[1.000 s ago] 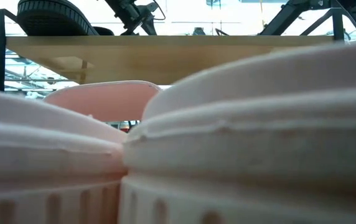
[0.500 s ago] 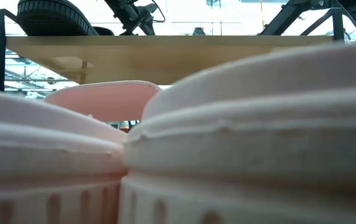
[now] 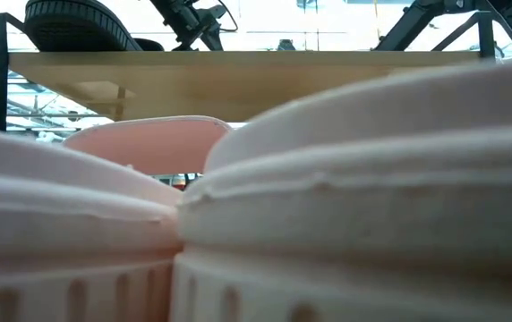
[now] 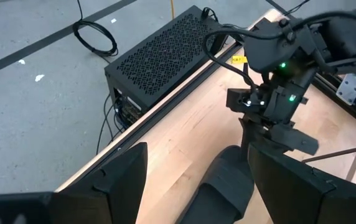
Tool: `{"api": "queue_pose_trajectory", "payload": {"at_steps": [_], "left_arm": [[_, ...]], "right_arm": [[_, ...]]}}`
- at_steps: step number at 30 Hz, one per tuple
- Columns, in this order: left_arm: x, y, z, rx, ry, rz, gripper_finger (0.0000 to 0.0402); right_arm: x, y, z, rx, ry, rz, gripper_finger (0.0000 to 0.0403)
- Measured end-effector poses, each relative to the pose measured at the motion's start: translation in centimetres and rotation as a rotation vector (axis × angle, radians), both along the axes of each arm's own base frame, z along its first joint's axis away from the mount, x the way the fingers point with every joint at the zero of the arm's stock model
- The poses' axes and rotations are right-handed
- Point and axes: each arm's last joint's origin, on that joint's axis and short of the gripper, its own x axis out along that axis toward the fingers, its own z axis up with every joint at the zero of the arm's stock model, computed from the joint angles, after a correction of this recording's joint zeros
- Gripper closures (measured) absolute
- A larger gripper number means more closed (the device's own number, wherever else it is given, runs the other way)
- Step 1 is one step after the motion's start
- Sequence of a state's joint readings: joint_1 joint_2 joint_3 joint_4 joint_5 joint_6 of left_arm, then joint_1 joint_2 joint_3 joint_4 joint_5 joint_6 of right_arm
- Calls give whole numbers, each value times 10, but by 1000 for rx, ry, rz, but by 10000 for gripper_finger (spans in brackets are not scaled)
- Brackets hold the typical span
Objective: Pick and place slides into the shelf
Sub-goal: Put the black slide on the shelf
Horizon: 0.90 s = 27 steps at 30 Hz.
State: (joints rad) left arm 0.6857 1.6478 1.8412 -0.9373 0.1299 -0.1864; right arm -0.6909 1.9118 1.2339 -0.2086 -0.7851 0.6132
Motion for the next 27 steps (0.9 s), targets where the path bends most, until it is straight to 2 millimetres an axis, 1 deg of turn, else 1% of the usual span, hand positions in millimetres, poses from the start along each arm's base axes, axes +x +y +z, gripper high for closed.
{"api": "queue_pose_trajectory", "payload": {"at_steps": [5,8,12,19,23,27], "left_arm": [[0,0,0,-1,0,1,128],[0,0,0,-1,0,1,128],[0,0,0,-1,0,1,128],[0,0,0,-1,0,1,128],[0,0,0,-1,-1,1,128],[0,0,0,0,0,2,128]], "right_arm": [[-5,4,-16,49,-21,-76,233],[-6,5,-20,67,-49,-111,233],[-7,10,-26,78,-39,-146,233],[-4,12,-27,24,-18,-179,233],[-1,12,-25,-13,-38,-192,233],[0,12,-25,-12,-47,-195,233]]}}
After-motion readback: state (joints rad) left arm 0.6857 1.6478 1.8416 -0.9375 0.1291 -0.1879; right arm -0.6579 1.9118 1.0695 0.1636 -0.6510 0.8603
